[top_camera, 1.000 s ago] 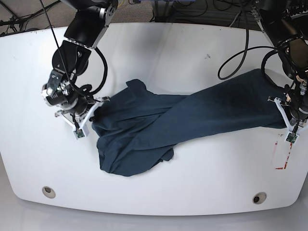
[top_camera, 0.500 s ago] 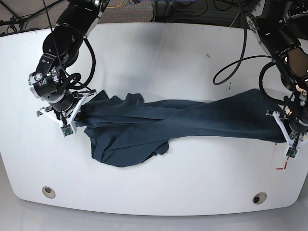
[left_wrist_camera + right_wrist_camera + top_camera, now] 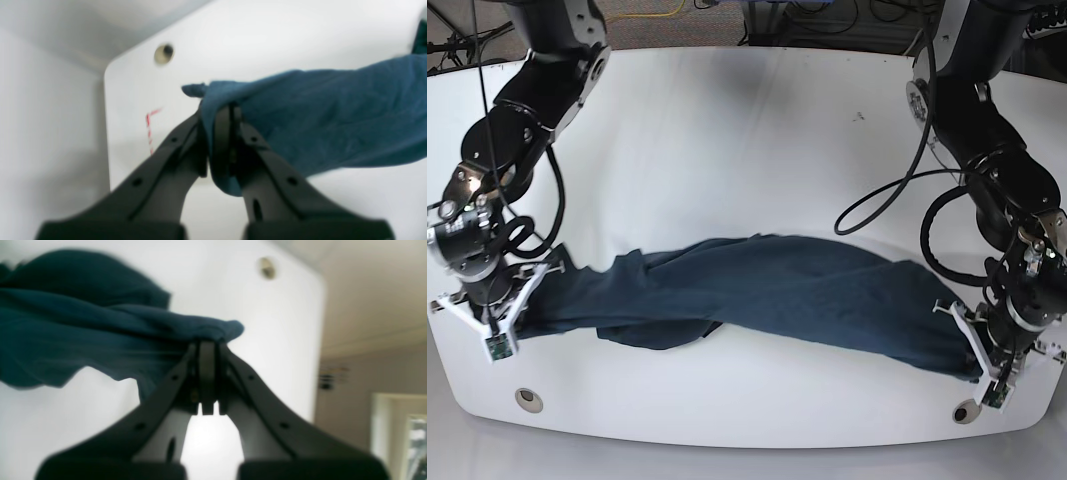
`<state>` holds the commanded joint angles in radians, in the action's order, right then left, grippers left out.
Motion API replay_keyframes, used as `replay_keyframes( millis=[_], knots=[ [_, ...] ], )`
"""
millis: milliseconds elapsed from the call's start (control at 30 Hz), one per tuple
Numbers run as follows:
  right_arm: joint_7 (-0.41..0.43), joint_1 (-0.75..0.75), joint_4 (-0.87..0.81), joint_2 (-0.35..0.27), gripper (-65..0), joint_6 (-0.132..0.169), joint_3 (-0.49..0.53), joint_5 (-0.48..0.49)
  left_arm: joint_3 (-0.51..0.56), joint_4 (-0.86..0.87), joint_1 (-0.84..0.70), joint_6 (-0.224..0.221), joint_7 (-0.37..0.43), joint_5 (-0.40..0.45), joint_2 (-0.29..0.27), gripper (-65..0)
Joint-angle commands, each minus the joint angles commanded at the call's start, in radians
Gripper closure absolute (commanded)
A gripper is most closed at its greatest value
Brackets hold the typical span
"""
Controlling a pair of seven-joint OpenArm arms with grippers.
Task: Fold the T-shirt properly
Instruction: 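Lift the shirt with both grippers, stretching it between them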
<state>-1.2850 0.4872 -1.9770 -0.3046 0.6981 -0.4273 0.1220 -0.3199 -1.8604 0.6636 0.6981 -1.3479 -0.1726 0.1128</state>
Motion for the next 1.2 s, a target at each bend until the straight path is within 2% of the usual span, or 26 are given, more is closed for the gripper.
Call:
replay_keyframes(
  millis=[133, 300, 500, 667, 867, 1200],
  knots=[
    [-0.011, 0.127, 0.04, -0.064, 0.0, 0.0, 0.008, 0.0, -0.003, 0.043, 0.1, -0.002, 0.0, 0.0, -0.031, 0.0],
    [-0.035, 0.273, 0.092, -0.157, 0.0, 0.0, 0.08, 0.0, -0.005, 0.021, 0.187, -0.054, -0.009, -0.002, -0.048, 0.0],
    [-0.037, 0.417, 0.126, -0.213, 0.0, 0.0, 0.141, 0.0, -0.006, 0.008, 0.213, -0.059, -0.009, -0.003, -0.048, 0.0],
    [-0.048, 0.427, 0.115, -0.252, 0.0, 0.0, 0.167, 0.0, -0.006, 0.008, 0.204, -0.059, -0.009, -0.005, -0.048, 0.0],
    [-0.048, 0.295, 0.078, -0.233, 0.0, 0.0, 0.124, 0.0, -0.006, 0.009, 0.143, -0.058, -0.011, -0.006, -0.048, 0.0],
    [-0.048, -0.063, -0.038, -0.086, 0.0, 0.0, -0.025, -0.002, -0.008, 0.008, -0.052, -0.056, -0.011, -0.006, -0.041, 0.0]
  ],
)
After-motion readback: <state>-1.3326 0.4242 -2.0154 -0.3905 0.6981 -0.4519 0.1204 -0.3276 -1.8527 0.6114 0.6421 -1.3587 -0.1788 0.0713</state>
